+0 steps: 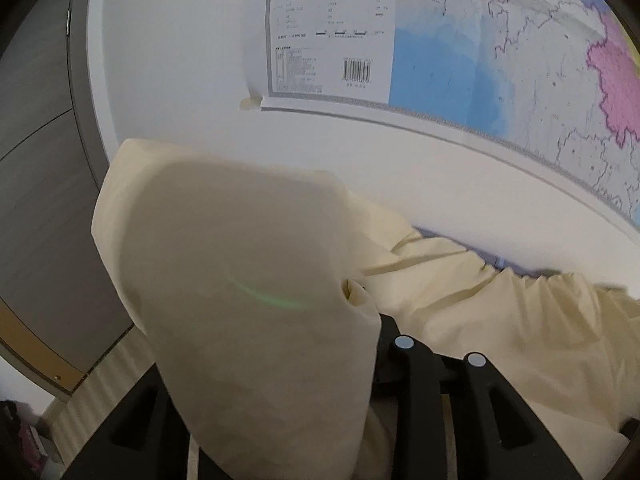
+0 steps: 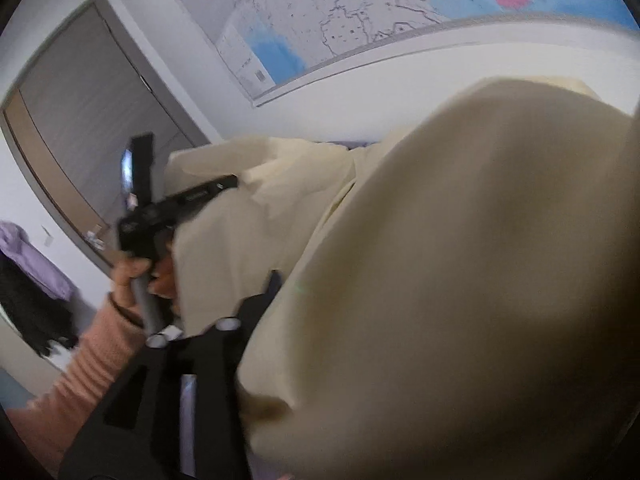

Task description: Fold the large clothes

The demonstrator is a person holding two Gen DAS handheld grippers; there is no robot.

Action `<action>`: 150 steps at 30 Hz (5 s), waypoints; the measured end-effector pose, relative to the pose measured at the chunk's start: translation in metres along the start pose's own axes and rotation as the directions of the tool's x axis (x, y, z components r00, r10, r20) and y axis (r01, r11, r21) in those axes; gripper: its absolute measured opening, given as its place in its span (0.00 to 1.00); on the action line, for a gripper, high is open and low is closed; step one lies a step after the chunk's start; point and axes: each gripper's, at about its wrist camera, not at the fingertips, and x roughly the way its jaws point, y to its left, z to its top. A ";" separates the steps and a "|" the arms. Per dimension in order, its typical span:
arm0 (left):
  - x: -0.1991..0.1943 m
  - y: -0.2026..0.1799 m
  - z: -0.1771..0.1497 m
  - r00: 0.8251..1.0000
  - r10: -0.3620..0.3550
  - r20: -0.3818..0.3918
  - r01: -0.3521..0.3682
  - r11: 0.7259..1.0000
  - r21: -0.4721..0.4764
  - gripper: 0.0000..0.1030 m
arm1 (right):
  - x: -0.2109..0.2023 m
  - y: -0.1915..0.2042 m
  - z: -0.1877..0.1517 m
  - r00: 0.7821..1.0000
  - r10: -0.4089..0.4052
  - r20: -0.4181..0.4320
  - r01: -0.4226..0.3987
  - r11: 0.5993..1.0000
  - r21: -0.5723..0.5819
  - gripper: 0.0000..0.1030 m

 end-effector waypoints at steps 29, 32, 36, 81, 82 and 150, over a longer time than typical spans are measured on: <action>-0.011 -0.008 -0.030 0.997 0.072 -0.003 -0.072 0.996 0.046 0.48 | -0.060 -0.061 -0.031 0.998 -0.056 0.039 0.048 0.983 0.178 0.16; -0.017 -0.008 -0.034 0.997 0.078 -0.013 -0.077 0.996 0.043 0.59 | -0.057 -0.065 -0.040 0.999 -0.043 0.013 0.039 0.976 0.213 0.17; -0.050 -0.003 -0.042 0.995 0.092 0.025 -0.092 0.995 0.027 0.69 | -0.070 -0.054 -0.028 0.994 -0.110 0.013 0.106 0.979 0.176 0.43; -0.155 -0.145 -0.149 0.973 -0.232 0.018 0.221 0.945 0.240 0.90 | -0.021 0.008 -0.019 0.961 -0.270 0.057 0.275 0.951 -0.143 0.67; -0.160 -0.146 -0.150 0.973 -0.228 0.023 0.216 0.946 0.240 0.91 | -0.027 0.011 -0.023 0.963 -0.260 0.065 0.267 0.952 -0.149 0.68; -0.289 -0.172 -0.259 0.992 -0.123 0.033 0.116 0.980 0.160 0.93 | -0.136 0.067 -0.140 0.933 -0.308 0.185 0.340 0.924 -0.174 0.94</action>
